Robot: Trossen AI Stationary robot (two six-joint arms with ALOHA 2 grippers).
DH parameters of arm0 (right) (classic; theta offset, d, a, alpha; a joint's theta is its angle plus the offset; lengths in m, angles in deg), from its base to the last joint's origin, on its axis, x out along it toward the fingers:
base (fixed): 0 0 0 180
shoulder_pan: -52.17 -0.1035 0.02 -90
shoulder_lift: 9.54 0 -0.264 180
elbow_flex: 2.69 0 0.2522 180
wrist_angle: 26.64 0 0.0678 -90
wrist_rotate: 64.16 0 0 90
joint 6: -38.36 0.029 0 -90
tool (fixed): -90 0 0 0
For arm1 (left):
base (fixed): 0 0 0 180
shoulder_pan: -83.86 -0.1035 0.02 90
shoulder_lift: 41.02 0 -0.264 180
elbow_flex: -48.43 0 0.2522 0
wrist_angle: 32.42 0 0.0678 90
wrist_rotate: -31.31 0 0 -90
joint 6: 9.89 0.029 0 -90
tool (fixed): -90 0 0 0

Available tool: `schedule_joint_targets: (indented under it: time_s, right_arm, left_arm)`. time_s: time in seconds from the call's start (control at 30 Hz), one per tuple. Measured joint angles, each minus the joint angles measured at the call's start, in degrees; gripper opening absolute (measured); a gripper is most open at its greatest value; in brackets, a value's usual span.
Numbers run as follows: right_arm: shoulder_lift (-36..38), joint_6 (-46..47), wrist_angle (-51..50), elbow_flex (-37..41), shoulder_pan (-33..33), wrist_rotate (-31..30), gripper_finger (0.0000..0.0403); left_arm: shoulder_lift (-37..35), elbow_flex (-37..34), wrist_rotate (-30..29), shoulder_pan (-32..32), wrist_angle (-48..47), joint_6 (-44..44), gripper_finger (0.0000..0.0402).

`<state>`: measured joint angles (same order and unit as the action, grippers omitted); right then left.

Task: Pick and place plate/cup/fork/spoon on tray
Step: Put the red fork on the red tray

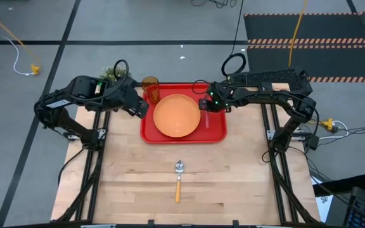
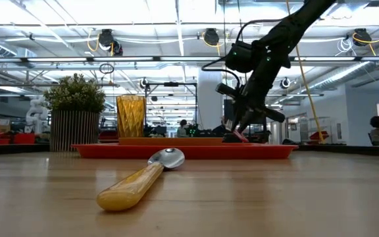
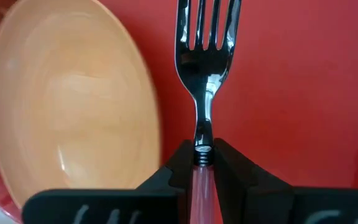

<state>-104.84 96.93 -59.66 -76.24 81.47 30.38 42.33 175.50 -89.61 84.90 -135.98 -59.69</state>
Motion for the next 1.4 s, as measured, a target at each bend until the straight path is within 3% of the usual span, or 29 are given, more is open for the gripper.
schedule_joint_targets:
  time_s: [0.4,1.03,1.4]
  right_arm:
    - [0.0,5.5,7.9,4.9,-0.9,1.3,0.0030]
    - [-3.4,6.0,10.3,5.5,-1.7,1.4,0.0030]
    - [-3.4,5.3,9.9,5.5,-1.6,-0.1,0.0073]
  left_arm:
    - [0.0,0.0,-0.8,-1.8,0.0,1.2,0.0186]
    - [0.0,0.0,-0.1,-2.1,0.1,1.1,0.0186]
    - [0.0,0.0,-0.1,-2.1,0.1,1.5,0.0186]
